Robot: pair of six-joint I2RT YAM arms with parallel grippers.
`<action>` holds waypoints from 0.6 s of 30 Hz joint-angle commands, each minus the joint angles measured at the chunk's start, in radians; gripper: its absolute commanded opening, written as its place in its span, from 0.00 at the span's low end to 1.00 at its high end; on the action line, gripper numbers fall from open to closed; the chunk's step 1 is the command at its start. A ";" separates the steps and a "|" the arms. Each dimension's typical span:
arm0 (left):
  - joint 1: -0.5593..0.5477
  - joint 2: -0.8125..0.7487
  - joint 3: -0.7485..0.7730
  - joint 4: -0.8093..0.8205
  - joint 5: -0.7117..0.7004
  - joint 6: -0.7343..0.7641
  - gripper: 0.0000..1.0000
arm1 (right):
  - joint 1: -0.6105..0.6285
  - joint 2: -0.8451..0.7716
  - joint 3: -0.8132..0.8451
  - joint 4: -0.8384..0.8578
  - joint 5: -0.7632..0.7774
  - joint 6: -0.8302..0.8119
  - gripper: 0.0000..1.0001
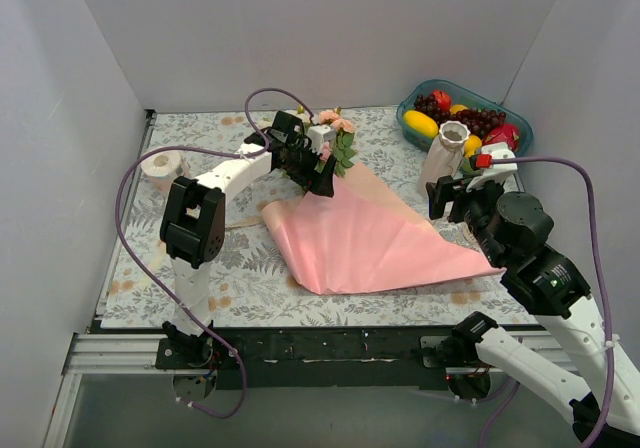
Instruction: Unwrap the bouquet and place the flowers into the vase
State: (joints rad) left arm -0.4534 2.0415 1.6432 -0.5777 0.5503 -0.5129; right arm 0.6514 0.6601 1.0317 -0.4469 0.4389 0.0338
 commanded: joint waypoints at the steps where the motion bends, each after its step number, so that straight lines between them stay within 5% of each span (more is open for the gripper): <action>1: 0.010 0.016 0.006 -0.022 0.010 0.024 0.91 | 0.004 -0.013 0.001 0.047 -0.006 0.011 0.79; 18: 0.012 0.031 0.044 -0.103 0.065 0.053 0.48 | 0.005 0.003 -0.007 0.065 -0.025 0.015 0.79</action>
State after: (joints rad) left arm -0.4469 2.1136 1.6478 -0.6617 0.5995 -0.4747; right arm 0.6514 0.6586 1.0309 -0.4431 0.4343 0.0467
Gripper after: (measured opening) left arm 0.479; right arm 0.793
